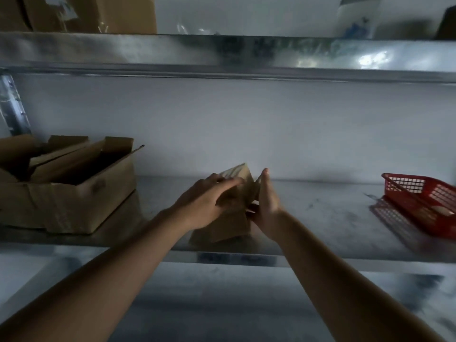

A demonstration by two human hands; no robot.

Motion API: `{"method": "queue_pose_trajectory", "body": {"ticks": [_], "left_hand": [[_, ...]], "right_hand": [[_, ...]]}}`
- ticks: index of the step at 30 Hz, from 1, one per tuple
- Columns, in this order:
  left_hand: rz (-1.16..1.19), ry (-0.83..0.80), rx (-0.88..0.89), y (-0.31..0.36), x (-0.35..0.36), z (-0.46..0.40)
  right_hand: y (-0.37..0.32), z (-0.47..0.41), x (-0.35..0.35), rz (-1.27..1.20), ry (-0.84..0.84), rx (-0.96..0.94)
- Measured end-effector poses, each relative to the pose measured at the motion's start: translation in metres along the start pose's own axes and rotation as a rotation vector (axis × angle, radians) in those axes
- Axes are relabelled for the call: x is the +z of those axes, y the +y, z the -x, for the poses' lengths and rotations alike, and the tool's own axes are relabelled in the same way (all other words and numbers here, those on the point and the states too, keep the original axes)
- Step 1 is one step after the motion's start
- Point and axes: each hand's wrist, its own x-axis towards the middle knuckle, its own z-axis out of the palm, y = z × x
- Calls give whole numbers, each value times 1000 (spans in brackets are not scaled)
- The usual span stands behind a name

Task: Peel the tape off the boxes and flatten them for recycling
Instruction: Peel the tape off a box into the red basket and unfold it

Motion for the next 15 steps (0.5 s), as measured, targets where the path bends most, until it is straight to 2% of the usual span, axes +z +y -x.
{"method": "queue_pose_trajectory", "body": {"ticks": [2, 4, 7, 10, 12, 15], "left_hand": [[-2, -23, -5, 17, 18, -5], [6, -26, -11, 31, 33, -11], [-81, -59, 49, 46, 48, -21], [-121, -100, 63, 56, 56, -25], [-122, -101, 53, 61, 61, -28], [-141, -73, 6, 68, 72, -34]], "right_hand": [[-8, 9, -16, 7, -11, 3], [-12, 12, -34, 107, 46, -16], [-12, 8, -64, 471, 252, -57], [-13, 8, -89, 708, 354, -91], [-14, 12, -100, 810, 360, -144], [-11, 23, -115, 981, 239, -273]]}}
